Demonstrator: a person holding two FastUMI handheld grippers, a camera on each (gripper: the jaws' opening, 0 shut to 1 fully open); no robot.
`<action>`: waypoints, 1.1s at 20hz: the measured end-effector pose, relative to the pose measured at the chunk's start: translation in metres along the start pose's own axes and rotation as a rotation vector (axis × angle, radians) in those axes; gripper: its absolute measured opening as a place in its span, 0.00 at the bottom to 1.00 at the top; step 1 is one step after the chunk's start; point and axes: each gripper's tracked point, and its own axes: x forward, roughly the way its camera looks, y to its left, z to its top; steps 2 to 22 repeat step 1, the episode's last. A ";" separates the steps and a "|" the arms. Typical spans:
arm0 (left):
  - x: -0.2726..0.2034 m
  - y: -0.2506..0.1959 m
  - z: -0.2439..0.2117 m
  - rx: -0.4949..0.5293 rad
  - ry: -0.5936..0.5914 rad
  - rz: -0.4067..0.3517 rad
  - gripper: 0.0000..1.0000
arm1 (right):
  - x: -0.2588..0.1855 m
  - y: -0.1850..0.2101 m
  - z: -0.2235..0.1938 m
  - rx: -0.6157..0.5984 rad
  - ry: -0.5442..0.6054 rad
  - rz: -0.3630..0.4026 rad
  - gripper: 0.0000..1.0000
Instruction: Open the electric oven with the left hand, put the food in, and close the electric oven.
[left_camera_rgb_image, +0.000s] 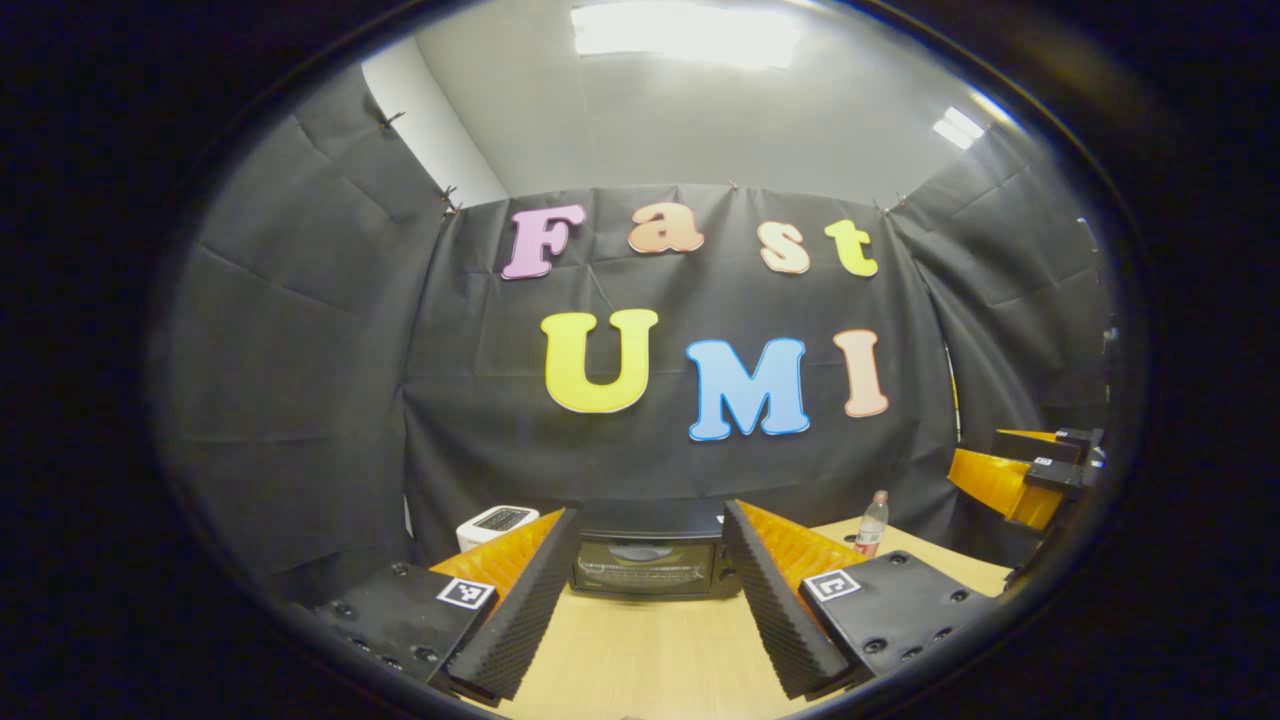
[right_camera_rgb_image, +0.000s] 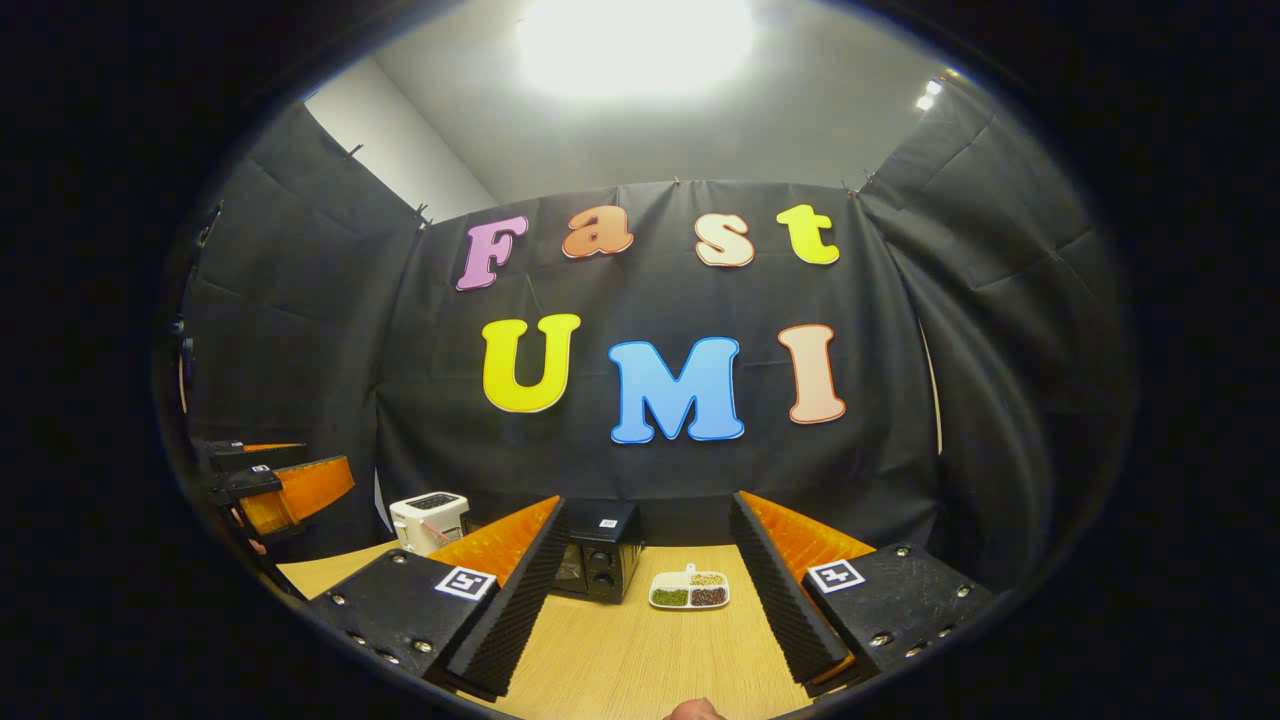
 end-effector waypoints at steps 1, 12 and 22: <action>-0.001 0.001 -0.001 -0.007 0.001 0.000 1.00 | 0.000 0.001 0.001 0.003 0.000 -0.001 0.98; -0.001 0.001 -0.001 -0.007 0.001 0.000 1.00 | 0.000 0.001 0.001 0.003 0.000 -0.001 0.98; -0.001 0.001 -0.001 -0.007 0.001 0.000 1.00 | 0.000 0.001 0.001 0.003 0.000 -0.001 0.98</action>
